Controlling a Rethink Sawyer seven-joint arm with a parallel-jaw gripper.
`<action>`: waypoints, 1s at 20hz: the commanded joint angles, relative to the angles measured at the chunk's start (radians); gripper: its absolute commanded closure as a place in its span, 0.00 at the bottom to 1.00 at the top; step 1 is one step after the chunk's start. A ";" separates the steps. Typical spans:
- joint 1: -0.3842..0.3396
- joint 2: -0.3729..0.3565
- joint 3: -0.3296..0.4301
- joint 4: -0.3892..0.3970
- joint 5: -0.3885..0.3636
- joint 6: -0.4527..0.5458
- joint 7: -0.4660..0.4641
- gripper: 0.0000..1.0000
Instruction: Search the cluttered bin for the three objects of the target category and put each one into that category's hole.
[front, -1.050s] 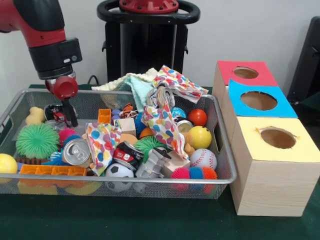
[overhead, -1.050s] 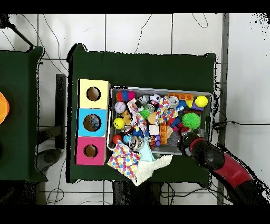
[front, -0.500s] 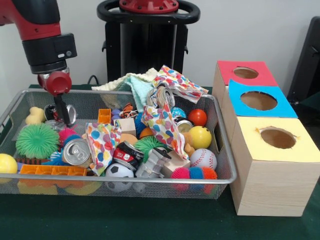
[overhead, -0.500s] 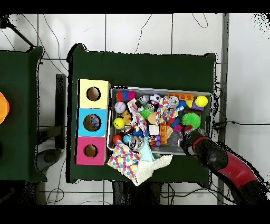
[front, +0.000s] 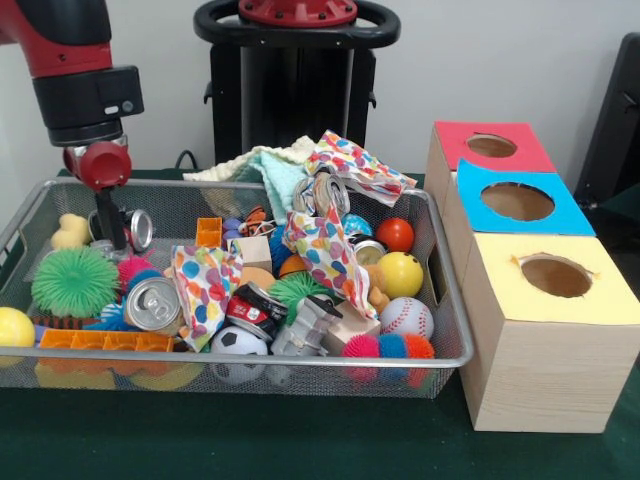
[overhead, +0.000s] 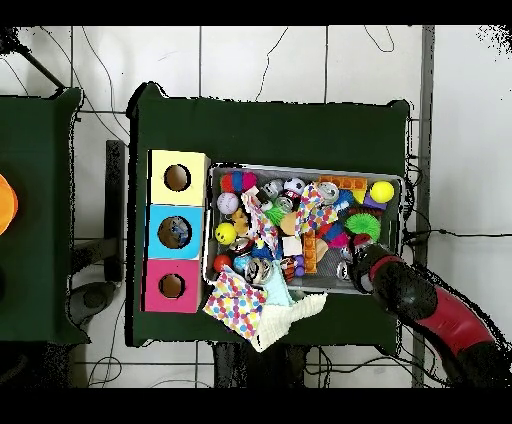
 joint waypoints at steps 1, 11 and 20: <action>-0.008 0.014 0.049 -0.098 -0.058 0.024 -0.070 0.00; -0.023 0.020 0.051 -0.092 -0.067 0.021 -0.075 0.00; -0.029 0.029 0.063 -0.096 -0.077 0.022 -0.068 0.00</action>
